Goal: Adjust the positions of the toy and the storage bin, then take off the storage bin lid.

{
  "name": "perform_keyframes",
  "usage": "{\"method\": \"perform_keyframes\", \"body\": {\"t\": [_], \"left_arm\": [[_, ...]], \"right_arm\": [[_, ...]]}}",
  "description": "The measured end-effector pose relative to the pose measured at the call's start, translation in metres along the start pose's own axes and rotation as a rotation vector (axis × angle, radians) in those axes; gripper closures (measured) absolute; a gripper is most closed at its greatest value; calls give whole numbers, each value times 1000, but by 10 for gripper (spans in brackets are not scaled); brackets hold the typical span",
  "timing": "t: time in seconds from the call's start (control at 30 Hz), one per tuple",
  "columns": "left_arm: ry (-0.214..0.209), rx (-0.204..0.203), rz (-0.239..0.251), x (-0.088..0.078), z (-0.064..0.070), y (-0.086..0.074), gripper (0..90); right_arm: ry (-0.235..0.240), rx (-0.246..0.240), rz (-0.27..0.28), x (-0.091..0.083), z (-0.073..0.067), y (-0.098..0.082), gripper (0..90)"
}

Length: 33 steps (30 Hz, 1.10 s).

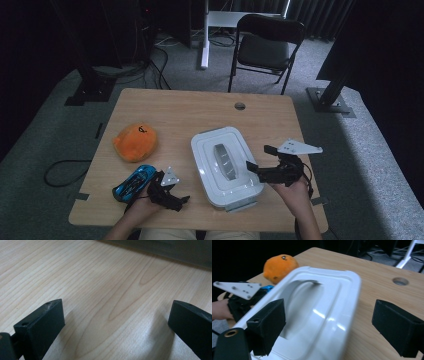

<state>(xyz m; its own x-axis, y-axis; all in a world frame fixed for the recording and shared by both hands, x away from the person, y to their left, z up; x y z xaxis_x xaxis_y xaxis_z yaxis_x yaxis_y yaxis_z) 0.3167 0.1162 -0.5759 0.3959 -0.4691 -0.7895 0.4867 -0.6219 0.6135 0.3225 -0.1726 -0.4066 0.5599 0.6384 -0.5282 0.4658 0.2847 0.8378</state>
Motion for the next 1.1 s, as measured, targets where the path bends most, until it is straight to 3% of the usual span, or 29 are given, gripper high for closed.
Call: {"method": "perform_keyframes", "body": {"t": [0.17,0.53,0.73,0.83,1.03,1.1], "left_arm": [[-3,2,0,-2,0,-2,12],[-2,-1,2,-1,0,-2,11],[-2,-1,2,-1,0,-2,12],[-2,-1,2,-2,0,-2,12],[-2,2,0,-2,0,-2,11],[-1,1,-1,-2,-1,-2,11]], "right_arm": [[26,-6,-8,9,-18,2,115],[-6,-46,-84,29,-46,-6,144],[-40,-69,-117,40,-52,-10,252],[-43,-72,-125,44,-55,-11,259],[-101,-96,-159,54,-57,-16,358],[-92,-95,-173,55,-58,-17,368]]}}
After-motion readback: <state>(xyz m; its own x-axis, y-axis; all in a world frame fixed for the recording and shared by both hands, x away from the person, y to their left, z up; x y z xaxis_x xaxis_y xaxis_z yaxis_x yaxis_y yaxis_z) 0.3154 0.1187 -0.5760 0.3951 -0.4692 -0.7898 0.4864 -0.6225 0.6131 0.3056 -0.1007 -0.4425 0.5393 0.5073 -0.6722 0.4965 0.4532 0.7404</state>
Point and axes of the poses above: each handheld gripper's, and its own axes: x roughly forward along the jaws, y roughly out of its top, z roughly to its right, the point moved 7 cm from there along x, roughly forward along the jaws, and after that the axes turned 5 degrees about -z, right-handed, at the moved point
